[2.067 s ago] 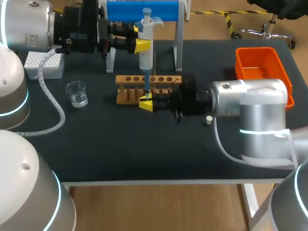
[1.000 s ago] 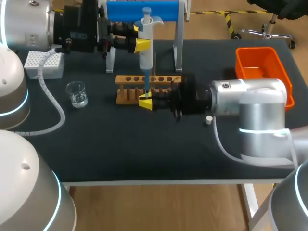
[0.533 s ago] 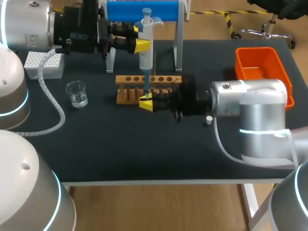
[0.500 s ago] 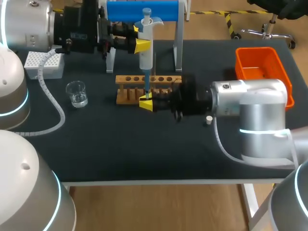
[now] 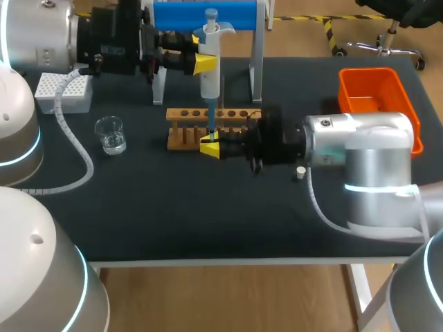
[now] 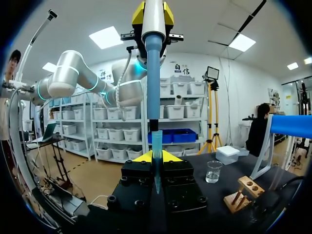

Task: Invert the test tube, pick up the pipette, mount the tip to pipette, aspirate from beaker and dispense into the tube, eject the tip, return the pipette, and cap with the stopper.

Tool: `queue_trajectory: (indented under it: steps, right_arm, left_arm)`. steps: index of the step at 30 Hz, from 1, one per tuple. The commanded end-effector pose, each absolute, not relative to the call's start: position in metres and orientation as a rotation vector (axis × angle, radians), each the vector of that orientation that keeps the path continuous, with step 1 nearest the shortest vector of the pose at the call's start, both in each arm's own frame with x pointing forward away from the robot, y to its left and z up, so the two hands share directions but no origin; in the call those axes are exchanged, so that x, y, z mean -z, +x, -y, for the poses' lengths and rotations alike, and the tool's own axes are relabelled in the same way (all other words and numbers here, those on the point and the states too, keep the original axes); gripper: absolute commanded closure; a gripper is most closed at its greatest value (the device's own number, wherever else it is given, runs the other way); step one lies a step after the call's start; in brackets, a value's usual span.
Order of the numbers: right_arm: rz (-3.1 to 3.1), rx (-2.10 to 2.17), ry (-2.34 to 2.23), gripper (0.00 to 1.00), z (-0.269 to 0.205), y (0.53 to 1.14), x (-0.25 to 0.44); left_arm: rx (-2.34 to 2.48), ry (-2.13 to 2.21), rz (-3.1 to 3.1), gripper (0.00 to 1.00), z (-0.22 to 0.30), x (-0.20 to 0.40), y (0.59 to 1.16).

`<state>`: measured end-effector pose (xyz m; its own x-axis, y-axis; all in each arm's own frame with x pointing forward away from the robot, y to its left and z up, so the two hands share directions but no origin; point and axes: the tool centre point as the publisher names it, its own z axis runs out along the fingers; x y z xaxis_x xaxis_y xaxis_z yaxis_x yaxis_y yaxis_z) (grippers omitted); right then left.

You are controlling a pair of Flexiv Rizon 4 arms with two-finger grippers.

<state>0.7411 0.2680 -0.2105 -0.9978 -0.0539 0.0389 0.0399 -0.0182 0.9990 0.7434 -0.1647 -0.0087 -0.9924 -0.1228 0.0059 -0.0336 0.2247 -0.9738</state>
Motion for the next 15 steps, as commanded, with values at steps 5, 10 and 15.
queue_trajectory:
  steps: [5,10,15]
  right_arm:
    - [2.166,2.185,0.015,1.0,-0.2666,0.7401,0.2139]
    - [2.171,2.183,0.017,1.0,-0.2664,0.7402,0.2158]
    - [2.175,2.186,0.026,1.0,-0.2661,0.7403,0.2155]
  left_arm:
    - [1.906,-0.154,-2.4,1.0,0.1642,0.0114,0.7432]
    - [1.906,-0.154,-2.4,1.0,0.1642,0.0114,0.7432]
    - [1.906,-0.154,-2.4,1.0,0.1642,0.0114,0.7432]
